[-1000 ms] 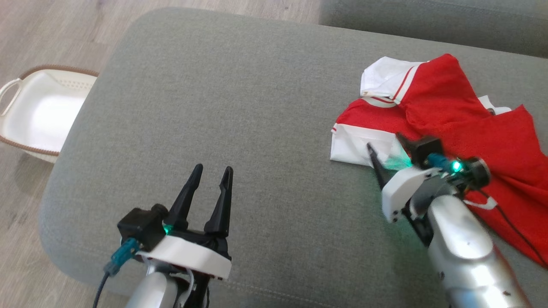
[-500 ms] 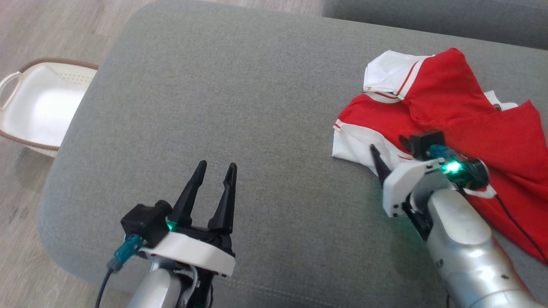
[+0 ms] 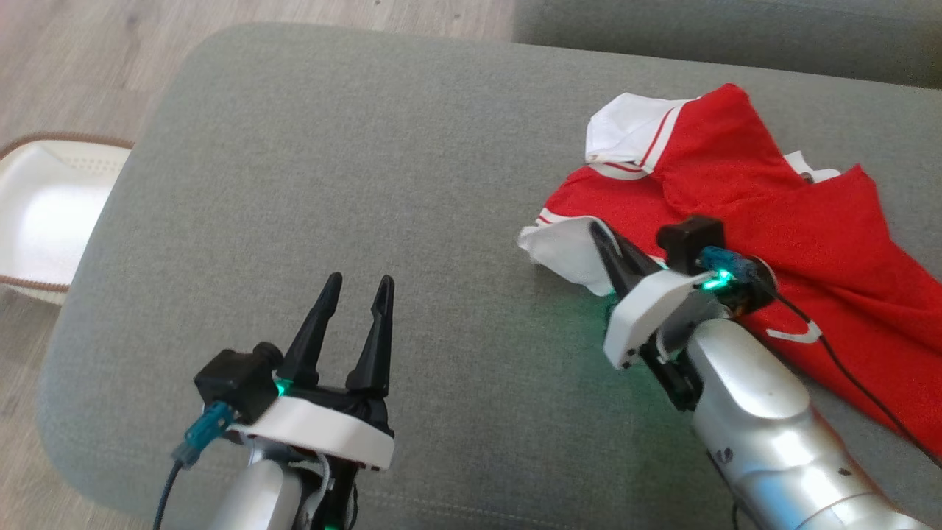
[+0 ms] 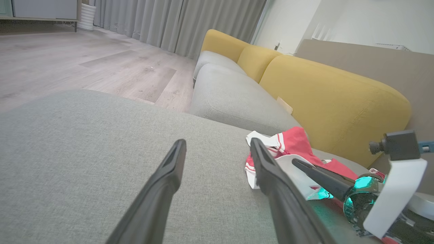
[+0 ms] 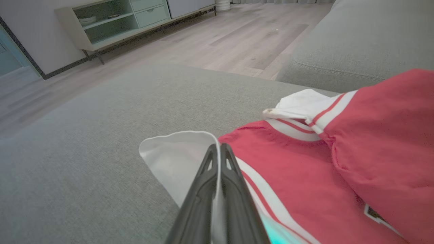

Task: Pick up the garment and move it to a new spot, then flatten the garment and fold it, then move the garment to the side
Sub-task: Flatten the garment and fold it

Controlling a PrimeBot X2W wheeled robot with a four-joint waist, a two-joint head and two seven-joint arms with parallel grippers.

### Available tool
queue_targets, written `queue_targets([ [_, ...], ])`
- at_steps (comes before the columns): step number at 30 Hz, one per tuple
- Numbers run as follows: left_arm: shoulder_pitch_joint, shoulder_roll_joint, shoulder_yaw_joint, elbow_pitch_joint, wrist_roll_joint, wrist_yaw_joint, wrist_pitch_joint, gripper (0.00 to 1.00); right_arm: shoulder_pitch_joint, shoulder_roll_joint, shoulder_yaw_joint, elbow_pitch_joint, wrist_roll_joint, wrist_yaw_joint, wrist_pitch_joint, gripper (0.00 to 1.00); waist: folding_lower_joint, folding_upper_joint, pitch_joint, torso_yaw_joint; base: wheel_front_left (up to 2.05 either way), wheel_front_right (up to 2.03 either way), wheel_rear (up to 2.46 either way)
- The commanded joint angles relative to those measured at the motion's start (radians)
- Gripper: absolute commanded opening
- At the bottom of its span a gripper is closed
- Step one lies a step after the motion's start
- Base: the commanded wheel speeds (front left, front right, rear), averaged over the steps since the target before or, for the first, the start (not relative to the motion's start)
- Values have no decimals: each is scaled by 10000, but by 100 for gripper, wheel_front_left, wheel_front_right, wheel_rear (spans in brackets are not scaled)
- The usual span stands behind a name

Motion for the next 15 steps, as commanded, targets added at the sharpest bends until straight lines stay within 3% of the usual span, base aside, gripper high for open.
queue_targets([
  [1,-437,16,359,-280,100,-17,-122,100,-234,178,277,-407,148,-9,-147,0,0,0,-69,-69,0,0,0],
  [13,-166,16,527,-283,205,-23,-122,100,965,179,2722,-1607,1509,-9,330,0,0,0,-514,-410,0,0,0],
  [14,-137,16,536,-278,216,-27,-122,100,1051,179,2892,-1623,1591,-9,383,19,0,0,-550,-441,0,0,0],
  [15,-107,16,549,-276,226,-29,-122,100,1109,179,3027,-1594,1630,-9,445,100,0,0,-580,-485,0,0,0],
])
